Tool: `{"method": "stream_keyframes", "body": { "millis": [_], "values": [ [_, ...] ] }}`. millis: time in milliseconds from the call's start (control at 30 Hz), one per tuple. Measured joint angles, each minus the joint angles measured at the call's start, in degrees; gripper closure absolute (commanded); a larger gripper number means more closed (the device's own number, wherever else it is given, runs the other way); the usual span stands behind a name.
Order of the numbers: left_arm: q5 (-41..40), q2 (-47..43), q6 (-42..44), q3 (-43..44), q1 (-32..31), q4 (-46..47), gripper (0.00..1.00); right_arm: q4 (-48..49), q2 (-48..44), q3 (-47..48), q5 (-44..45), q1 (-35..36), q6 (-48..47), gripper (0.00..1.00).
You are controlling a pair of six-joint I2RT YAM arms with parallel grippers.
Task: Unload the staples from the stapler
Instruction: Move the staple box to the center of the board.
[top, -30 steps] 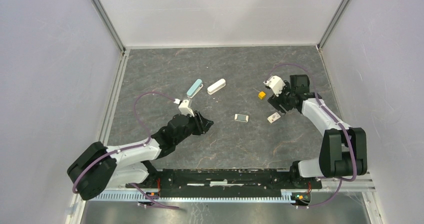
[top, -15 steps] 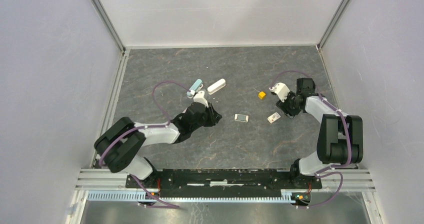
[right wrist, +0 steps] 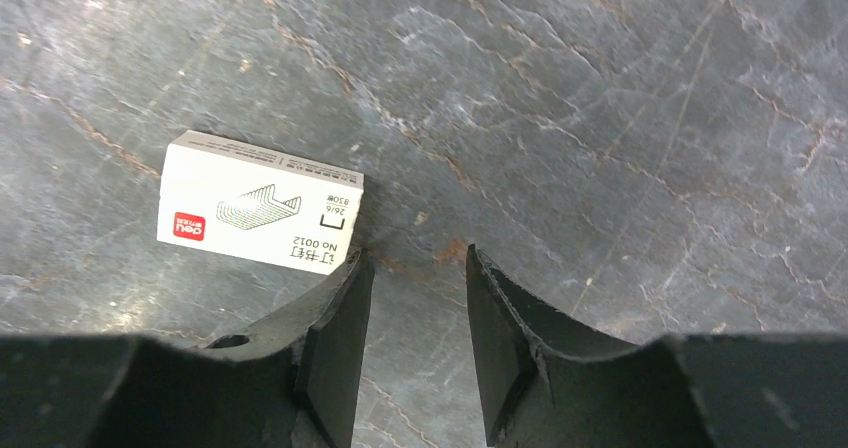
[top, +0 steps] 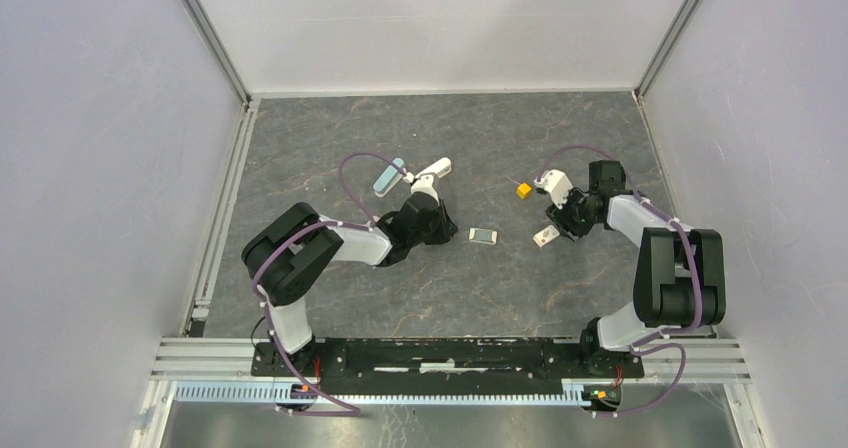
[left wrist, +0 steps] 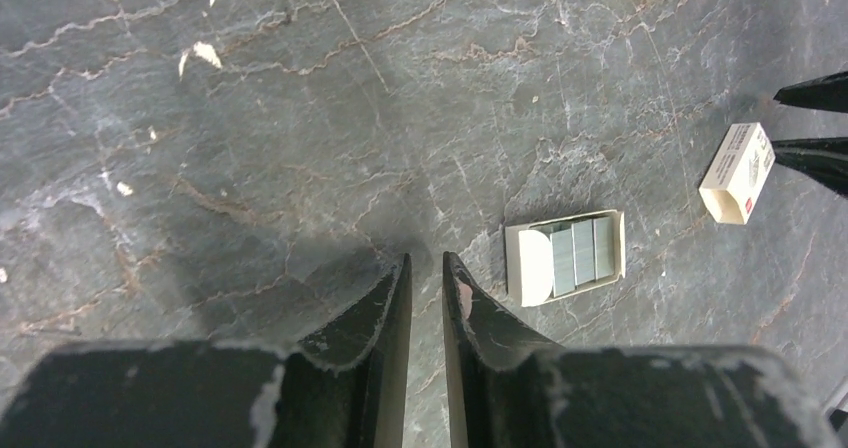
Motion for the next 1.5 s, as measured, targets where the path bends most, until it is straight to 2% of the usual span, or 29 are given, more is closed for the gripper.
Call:
{"method": "stream_keyframes", "body": {
  "millis": [700,1067,1500],
  "values": [
    [2.25,3.32,-0.13,1.88,-0.59,3.78,0.78,-1.42,-1.92,-1.81,-2.23,1.99,1.53,0.57],
    [3.13,4.24,-0.96,2.05,-1.77,5.42,0.78,-1.31,-2.95,-2.93,-2.84,7.39,3.34,0.57],
    [3.50,5.55,-1.64,3.48,-2.21,5.73,0.78,-0.81,-2.75,-2.93,-2.56,9.18,5.53,0.57]
  ]
}}
